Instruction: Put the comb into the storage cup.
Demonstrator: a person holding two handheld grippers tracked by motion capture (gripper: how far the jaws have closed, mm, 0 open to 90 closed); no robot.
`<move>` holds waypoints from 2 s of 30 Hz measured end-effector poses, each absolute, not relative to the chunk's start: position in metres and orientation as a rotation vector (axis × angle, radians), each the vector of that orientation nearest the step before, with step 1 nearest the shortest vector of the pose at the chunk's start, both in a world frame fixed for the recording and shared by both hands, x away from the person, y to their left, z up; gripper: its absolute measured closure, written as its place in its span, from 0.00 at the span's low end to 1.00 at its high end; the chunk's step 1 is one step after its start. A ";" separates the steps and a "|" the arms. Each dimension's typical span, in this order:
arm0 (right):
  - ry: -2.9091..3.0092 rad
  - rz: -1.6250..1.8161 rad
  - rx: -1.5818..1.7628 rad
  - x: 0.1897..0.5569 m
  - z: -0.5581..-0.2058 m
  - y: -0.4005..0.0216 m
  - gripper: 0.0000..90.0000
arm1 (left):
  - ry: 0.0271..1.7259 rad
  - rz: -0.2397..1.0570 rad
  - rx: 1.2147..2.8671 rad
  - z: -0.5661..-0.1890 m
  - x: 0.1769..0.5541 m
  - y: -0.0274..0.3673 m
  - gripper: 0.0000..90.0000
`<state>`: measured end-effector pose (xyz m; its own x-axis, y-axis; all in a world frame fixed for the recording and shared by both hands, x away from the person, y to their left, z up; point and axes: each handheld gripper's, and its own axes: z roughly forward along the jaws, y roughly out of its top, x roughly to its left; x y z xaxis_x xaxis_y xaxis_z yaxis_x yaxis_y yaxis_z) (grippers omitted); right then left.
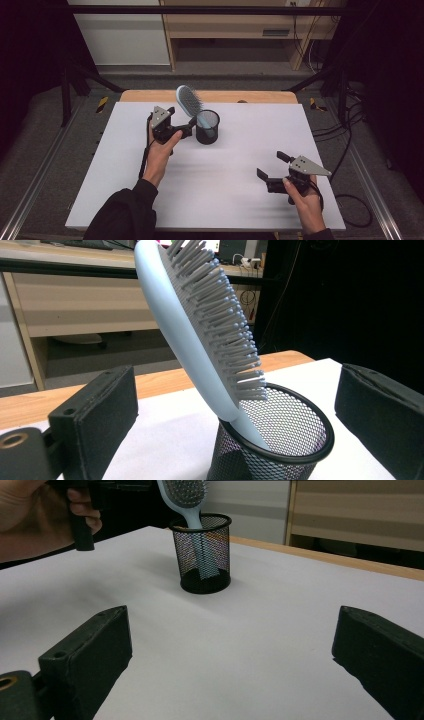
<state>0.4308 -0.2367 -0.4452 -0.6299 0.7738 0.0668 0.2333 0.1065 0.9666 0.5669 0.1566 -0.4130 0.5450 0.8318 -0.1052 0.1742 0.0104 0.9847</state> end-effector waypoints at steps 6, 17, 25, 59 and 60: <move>1.929 1.544 0.978 0.431 -0.445 -0.237 0.03 | 0.899 0.635 1.510 -0.415 0.563 0.157 0.04; 1.932 1.546 0.979 0.431 -0.445 -0.236 0.03 | 0.911 0.613 1.533 -0.419 0.554 0.157 0.04; 1.931 1.545 0.979 0.431 -0.445 -0.236 0.03 | 0.906 0.606 1.554 -0.422 0.546 0.160 0.04; 1.931 1.551 0.980 0.431 -0.445 -0.236 0.03 | 0.913 0.626 1.551 -0.406 0.523 0.199 0.02; 1.930 1.551 0.981 0.431 -0.445 -0.236 0.03 | 0.914 0.629 1.548 -0.405 0.522 0.202 0.02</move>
<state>0.4310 -0.2357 -0.4450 -0.6314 0.7722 0.0712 0.2357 0.1036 0.9663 0.5223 0.2019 -0.4046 0.5495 0.8298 -0.0970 0.2060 -0.0220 0.9783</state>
